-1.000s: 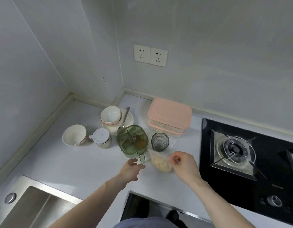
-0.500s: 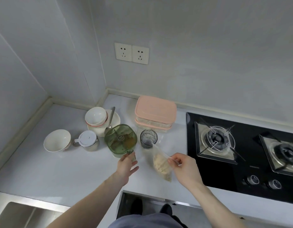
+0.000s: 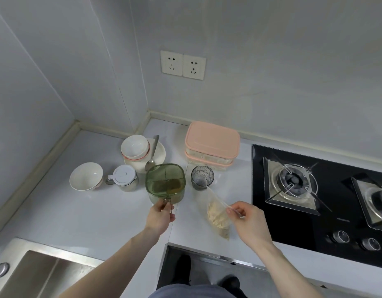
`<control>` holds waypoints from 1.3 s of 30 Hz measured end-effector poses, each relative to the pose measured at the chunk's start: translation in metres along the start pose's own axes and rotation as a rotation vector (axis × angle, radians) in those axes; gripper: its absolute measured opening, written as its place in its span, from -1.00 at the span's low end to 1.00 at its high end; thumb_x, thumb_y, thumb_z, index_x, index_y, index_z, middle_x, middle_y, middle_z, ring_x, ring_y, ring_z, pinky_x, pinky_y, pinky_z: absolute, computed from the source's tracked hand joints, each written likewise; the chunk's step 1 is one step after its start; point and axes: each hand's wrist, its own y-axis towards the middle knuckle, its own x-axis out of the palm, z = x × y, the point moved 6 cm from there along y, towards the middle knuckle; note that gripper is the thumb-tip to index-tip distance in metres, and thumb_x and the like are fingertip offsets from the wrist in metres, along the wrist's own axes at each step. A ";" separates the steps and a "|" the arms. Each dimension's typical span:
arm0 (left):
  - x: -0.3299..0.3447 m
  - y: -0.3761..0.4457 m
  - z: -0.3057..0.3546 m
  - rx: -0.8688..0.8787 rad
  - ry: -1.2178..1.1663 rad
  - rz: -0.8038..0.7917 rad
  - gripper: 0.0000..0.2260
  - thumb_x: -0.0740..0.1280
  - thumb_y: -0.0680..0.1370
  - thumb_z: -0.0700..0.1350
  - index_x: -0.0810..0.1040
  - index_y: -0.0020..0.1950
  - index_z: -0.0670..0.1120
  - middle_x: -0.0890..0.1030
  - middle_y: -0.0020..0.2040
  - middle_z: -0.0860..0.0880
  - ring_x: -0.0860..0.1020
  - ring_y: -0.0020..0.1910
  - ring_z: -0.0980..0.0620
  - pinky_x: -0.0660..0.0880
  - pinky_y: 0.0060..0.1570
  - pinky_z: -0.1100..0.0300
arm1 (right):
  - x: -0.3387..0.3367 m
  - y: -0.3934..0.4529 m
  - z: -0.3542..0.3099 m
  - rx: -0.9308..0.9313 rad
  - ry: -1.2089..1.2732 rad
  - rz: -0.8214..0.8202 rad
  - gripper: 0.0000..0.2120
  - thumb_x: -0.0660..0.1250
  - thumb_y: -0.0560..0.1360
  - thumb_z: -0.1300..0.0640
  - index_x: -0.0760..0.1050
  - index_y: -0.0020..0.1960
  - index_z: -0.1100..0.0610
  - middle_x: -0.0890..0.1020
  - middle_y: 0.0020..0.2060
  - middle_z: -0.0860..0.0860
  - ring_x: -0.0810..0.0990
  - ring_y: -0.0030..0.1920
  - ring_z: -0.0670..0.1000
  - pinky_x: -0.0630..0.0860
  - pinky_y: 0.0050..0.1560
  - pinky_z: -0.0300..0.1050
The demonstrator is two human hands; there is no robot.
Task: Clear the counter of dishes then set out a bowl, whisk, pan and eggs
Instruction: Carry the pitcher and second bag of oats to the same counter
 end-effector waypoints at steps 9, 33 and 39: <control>-0.020 -0.048 0.011 0.108 0.182 0.076 -0.81 0.17 0.66 -0.26 0.58 0.02 -0.17 0.65 -0.06 -0.10 0.55 -0.20 -0.06 0.55 -0.16 0.16 | -0.034 -0.009 0.004 -0.026 0.087 0.023 -0.82 0.47 0.53 0.08 0.64 -0.25 -0.06 0.65 -0.32 -0.18 0.59 -0.25 -0.14 0.46 -0.25 -0.33; 0.277 -0.281 0.007 0.407 0.288 -0.182 -0.81 0.13 0.65 -0.28 0.53 -0.02 -0.23 0.63 -0.12 -0.03 0.47 -0.22 -0.01 0.46 -0.16 0.16 | -0.292 -0.189 0.238 0.041 0.270 0.297 -0.82 0.45 0.54 0.13 0.63 -0.23 -0.02 0.68 -0.25 -0.15 0.59 -0.15 -0.11 0.46 -0.17 -0.35; 0.389 -0.321 0.004 0.420 0.365 -0.358 -0.80 0.14 0.65 -0.27 0.56 0.01 -0.23 0.61 -0.13 -0.04 0.45 -0.21 0.01 0.48 -0.14 0.14 | -0.370 -0.239 0.312 0.131 0.280 0.444 -0.82 0.43 0.54 0.14 0.63 -0.25 0.05 0.67 -0.29 -0.07 0.59 -0.19 -0.08 0.44 -0.21 -0.33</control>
